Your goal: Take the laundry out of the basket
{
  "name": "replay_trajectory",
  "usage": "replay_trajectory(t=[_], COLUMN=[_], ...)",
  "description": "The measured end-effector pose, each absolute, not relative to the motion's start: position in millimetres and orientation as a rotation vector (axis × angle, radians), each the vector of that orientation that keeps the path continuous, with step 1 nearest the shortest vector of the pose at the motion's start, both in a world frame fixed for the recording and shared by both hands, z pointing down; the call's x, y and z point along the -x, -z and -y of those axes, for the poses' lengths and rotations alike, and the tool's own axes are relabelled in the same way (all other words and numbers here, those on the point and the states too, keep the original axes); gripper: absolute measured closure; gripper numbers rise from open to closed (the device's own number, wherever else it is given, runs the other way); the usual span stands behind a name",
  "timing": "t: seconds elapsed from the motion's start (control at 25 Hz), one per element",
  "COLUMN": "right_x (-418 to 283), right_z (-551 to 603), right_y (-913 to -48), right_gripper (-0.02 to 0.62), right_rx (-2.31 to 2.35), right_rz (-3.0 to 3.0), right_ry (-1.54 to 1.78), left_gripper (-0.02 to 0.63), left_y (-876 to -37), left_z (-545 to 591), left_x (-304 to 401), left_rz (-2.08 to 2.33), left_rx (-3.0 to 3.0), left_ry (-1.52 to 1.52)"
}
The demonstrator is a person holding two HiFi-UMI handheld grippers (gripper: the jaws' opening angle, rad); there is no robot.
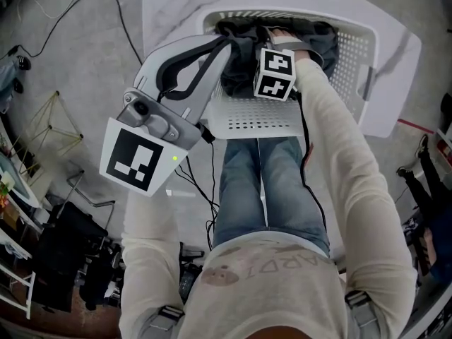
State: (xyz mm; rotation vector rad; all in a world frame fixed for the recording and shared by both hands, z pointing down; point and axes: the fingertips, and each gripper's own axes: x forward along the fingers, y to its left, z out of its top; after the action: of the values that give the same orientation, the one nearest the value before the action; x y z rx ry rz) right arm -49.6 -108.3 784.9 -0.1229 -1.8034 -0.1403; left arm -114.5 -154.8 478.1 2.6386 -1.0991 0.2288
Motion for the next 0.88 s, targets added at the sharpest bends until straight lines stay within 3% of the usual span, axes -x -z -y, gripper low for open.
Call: replay_trajectory(t=[0.08, 0.24, 0.36, 0.88], right_x=[48.1, 47.4, 46.6, 33.6], right_z=[109.2, 110.5, 110.3, 126.2], right_y=[-788.6, -789.3, -785.7, -645.7], right_gripper=[0.192, 0.336, 0.385, 0.408], right_rx=[0.11, 0.058, 0.023, -0.239], right_rz=[1.824, 1.817, 1.826, 2.126], right_ry=[0.145, 0.131, 0.076, -0.116], left_gripper=[0.606, 0.606, 0.606, 0.606], left_y=[-483.2, -489.0, -487.4, -439.3], left_z=[153.6, 151.2, 149.9, 144.2], left_x=[115.2, 120.4, 123.3, 114.9], left_rz=[1.106, 1.137, 1.164, 1.219], left_rx=[-2.634, -2.619, -2.614, -2.636], left_ry=[-0.236, -0.245, -0.243, -0.222])
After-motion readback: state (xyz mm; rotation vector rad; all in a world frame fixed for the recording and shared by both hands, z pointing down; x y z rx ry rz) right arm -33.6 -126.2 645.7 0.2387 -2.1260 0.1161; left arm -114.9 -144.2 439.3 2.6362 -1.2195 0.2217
